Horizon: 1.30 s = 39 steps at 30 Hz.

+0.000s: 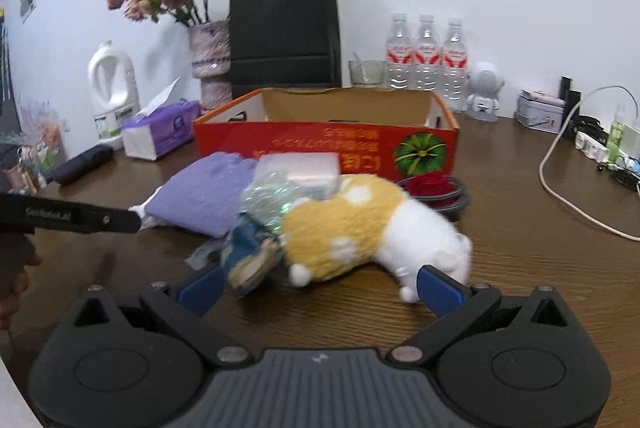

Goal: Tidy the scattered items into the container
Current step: 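Grasp the white tissue with the left gripper while the right grasps the blue snack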

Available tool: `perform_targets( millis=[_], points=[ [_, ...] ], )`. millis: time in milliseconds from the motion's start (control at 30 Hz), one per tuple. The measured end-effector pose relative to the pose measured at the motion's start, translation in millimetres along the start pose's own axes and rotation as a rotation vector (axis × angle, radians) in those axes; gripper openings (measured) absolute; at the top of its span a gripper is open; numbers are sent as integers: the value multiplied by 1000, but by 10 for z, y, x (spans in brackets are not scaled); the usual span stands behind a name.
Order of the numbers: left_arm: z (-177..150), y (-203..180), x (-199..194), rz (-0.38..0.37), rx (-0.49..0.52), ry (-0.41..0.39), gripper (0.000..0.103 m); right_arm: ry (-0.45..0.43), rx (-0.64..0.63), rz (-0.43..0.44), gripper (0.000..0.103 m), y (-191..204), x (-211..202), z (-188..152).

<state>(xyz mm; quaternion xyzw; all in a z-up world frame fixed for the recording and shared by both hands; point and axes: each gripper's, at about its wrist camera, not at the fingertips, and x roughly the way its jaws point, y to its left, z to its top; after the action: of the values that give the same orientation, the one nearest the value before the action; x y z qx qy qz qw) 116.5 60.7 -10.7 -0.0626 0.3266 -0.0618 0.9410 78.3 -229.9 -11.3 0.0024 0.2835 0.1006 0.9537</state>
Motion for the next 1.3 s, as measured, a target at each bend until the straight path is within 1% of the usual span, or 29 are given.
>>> perform_targets(
  millis=[133,233,300,367,400,467,533,600,667,700,733,767,800,833,867,900,933,1000,1133,1300],
  points=[
    [12,52,40,-7,33,20,103,31,1,27,100,149,34,-23],
    [48,45,104,5,102,15,103,79,3,34,93,247,92,-52],
    [71,19,160,-7,145,16,103,107,23,34,89,298,145,-61],
    [65,-6,217,-19,165,24,101,119,49,26,84,339,194,-64],
    [60,-20,250,-23,176,29,97,120,63,24,83,358,217,-58],
    [57,-44,319,-28,199,40,90,115,89,21,73,396,259,-37],
    [57,-51,382,-25,219,47,78,116,117,16,67,428,321,-12],
    [63,-48,433,-33,225,52,73,124,156,17,60,432,391,9],
    [78,-56,449,-35,236,48,66,126,189,13,47,429,448,30],
    [85,-62,450,-42,238,48,60,123,198,17,44,430,465,37],
    [94,-70,452,-51,241,49,53,119,206,24,37,431,477,46],
    [102,-77,453,-60,244,49,50,116,214,31,29,433,485,53],
    [110,-85,455,-63,245,50,46,112,221,35,26,435,488,58],
    [112,-94,456,-66,249,50,37,105,224,36,19,438,486,58],
    [108,-101,449,-68,252,47,29,98,223,35,15,443,481,55],
    [110,-108,443,-71,254,43,15,91,221,34,14,445,469,50],
    [105,-108,435,-74,251,39,12,81,218,35,10,444,455,44],
    [82,-109,404,-85,254,23,9,64,213,46,8,443,422,43],
    [29,-123,288,-75,269,-28,8,35,185,66,7,461,345,47],
    [-17,-70,141,-73,239,-38,8,14,178,84,7,439,259,44]
  ],
)
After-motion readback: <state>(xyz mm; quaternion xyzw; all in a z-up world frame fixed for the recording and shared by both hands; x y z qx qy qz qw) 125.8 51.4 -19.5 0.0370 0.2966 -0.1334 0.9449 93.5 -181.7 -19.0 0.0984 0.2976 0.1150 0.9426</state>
